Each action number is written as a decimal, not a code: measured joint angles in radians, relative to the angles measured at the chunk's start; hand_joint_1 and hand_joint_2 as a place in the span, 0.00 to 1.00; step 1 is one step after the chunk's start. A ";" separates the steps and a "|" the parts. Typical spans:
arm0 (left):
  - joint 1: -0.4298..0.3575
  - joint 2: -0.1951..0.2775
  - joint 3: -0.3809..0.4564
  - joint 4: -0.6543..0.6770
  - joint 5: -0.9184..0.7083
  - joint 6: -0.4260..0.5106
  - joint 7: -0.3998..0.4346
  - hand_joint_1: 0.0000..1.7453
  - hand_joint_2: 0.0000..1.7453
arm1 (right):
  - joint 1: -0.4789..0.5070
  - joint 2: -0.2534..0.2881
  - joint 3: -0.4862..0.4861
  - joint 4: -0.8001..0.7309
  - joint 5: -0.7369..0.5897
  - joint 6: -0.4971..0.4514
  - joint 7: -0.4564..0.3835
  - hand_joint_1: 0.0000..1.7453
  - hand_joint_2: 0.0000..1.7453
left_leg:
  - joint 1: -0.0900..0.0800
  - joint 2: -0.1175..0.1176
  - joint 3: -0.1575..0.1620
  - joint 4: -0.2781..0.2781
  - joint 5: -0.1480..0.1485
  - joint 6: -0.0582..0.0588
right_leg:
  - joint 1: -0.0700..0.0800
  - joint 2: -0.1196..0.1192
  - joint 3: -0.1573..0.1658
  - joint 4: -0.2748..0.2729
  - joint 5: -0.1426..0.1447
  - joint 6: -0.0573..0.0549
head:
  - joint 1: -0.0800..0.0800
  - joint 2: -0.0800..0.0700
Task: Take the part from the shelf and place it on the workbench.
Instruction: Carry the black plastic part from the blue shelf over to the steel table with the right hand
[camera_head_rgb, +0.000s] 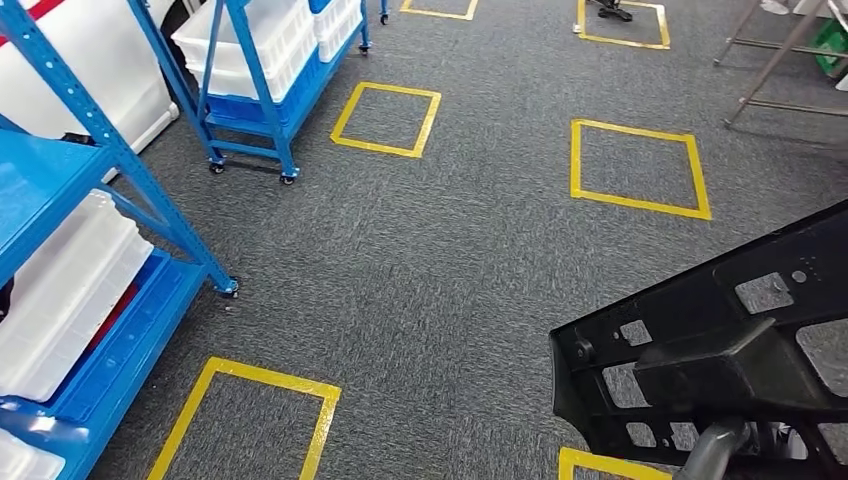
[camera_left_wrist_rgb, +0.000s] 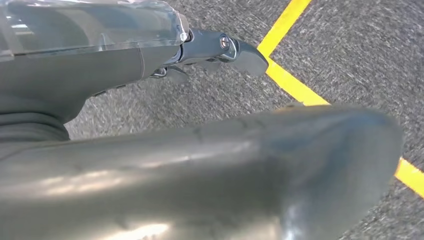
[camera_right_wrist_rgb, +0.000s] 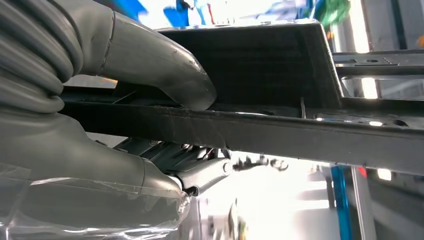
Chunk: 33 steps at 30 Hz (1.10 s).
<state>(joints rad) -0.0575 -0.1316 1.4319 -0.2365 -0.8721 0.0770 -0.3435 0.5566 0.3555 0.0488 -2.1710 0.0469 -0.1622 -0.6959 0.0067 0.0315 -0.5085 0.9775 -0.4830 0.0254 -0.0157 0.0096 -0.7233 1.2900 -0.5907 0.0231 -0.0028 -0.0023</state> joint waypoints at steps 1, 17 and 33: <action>0.000 0.000 0.000 0.000 0.000 0.000 0.000 0.00 0.00 | 0.001 0.000 0.000 0.000 0.000 0.000 0.000 1.00 1.00 | -0.001 0.015 -0.001 0.000 -0.001 0.000 | -0.001 -0.004 -0.001 0.009 0.004 0.002 | 0.000 0.000; -0.001 0.000 -0.001 0.000 -0.008 -0.002 -0.004 0.00 0.00 | 0.007 0.000 0.000 -0.011 0.000 0.006 0.000 1.00 1.00 | 0.004 -0.025 -0.111 0.290 -0.141 -0.052 | 0.005 0.043 0.161 -0.280 0.119 -0.052 | -0.002 0.000; -0.002 0.002 -0.002 0.000 0.005 0.002 0.012 0.00 0.00 | 0.009 0.000 -0.004 -0.010 0.011 0.032 0.000 1.00 1.00 | -0.005 0.030 0.001 0.008 -0.012 0.001 | 0.003 -0.014 0.042 -0.052 0.034 -0.002 | 0.007 0.000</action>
<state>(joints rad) -0.0592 -0.1294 1.4294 -0.2366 -0.8675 0.0791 -0.3314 0.5653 0.3559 0.0444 -2.1814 0.0584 -0.1298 -0.6958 0.0020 0.0610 -0.5079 0.9859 -0.4945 0.0260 -0.0132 -0.0042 -0.6816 1.2382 -0.5572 0.0209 0.0041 -0.0022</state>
